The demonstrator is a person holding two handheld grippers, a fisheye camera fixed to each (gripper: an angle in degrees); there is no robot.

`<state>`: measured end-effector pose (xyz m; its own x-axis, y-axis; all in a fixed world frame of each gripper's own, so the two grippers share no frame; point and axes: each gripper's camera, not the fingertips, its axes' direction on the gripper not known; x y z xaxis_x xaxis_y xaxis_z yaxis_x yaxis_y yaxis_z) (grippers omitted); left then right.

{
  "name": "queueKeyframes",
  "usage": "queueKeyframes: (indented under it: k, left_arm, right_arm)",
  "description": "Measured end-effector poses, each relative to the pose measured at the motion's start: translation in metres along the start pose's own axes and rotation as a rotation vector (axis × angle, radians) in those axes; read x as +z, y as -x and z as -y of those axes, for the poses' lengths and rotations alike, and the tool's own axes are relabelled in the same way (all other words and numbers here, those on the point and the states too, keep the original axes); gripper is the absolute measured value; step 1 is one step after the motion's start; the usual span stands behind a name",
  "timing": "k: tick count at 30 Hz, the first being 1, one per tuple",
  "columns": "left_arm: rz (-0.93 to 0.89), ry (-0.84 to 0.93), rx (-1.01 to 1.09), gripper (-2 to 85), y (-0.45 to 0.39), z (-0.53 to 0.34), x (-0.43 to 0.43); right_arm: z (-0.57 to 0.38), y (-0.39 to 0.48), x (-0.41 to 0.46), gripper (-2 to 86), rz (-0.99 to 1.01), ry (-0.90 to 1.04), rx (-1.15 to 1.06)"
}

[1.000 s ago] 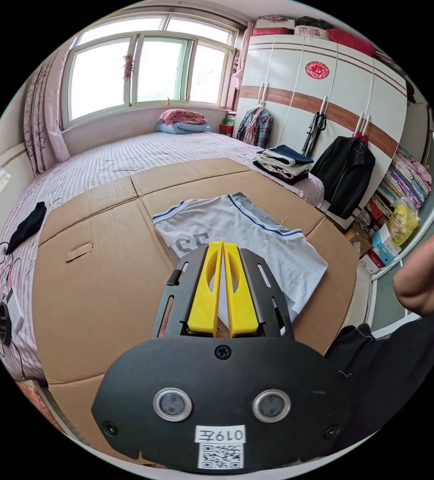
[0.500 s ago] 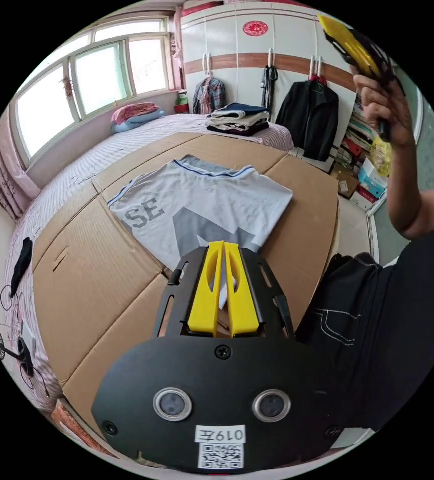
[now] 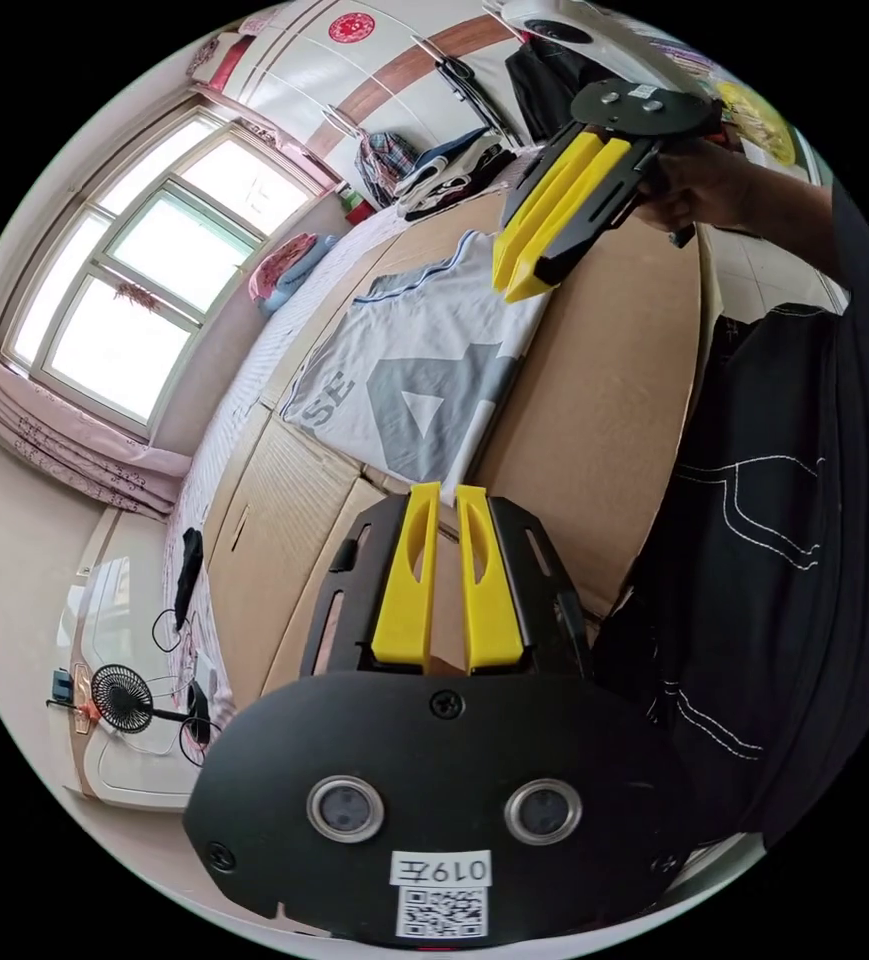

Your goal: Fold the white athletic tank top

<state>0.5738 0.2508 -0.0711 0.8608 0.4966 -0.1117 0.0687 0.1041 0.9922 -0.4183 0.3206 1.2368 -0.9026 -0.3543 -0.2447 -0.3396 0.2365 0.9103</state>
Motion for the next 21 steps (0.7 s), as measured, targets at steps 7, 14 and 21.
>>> queueKeyframes:
  k: [7, 14, 21]
  left_arm:
    - [-0.016, 0.001, 0.022, 0.8, -0.035, 0.006, -0.003]
    - [0.026, 0.044, 0.065, 0.7, -0.068, 0.017, 0.002]
    - [0.06, 0.089, 0.106, 0.7, -0.097, 0.03, 0.005]
  right_arm:
    - [0.012, 0.036, 0.049, 5.1, -0.035, 0.041, -0.01]
    - [0.02, 0.061, 0.091, 4.9, -0.052, 0.06, 0.006]
    - [0.023, 0.082, 0.132, 4.2, -0.175, 0.128, -0.039]
